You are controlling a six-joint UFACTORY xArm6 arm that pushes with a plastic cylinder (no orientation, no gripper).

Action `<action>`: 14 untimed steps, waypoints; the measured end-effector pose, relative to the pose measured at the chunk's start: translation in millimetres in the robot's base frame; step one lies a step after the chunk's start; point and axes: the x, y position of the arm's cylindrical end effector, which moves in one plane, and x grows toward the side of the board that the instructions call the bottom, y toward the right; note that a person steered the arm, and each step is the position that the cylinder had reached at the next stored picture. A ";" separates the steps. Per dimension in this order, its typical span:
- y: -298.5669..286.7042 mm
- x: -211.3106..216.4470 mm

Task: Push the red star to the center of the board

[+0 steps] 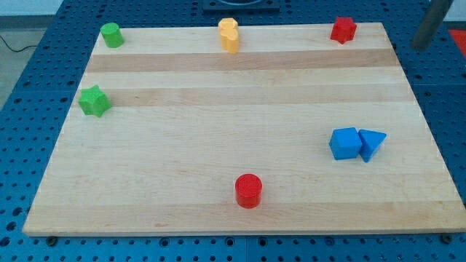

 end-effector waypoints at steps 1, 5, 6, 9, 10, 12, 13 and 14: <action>-3.2 -50.4; -208.4 -0.2; -190.5 -7.8; -238.1 -21.8; -271.0 59.1; -274.5 77.5; -234.4 54.7; -230.3 17.4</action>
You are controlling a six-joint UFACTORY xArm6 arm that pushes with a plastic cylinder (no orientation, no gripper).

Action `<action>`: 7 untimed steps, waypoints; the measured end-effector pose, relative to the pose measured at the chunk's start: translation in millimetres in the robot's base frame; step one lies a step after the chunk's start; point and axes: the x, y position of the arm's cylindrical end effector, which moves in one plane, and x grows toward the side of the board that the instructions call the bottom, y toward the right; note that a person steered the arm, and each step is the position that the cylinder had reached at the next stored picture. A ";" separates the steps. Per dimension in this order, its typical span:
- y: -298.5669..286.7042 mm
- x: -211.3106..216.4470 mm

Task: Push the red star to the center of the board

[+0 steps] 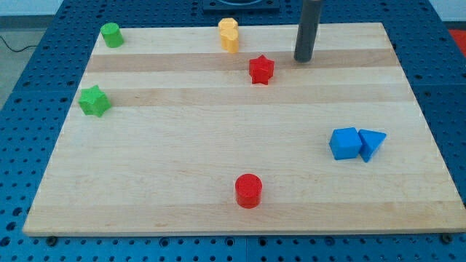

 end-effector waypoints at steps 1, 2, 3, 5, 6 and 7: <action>-45.1 6.0; -78.1 81.7; -106.0 152.6; -120.4 170.0; -109.6 202.2; -87.8 243.1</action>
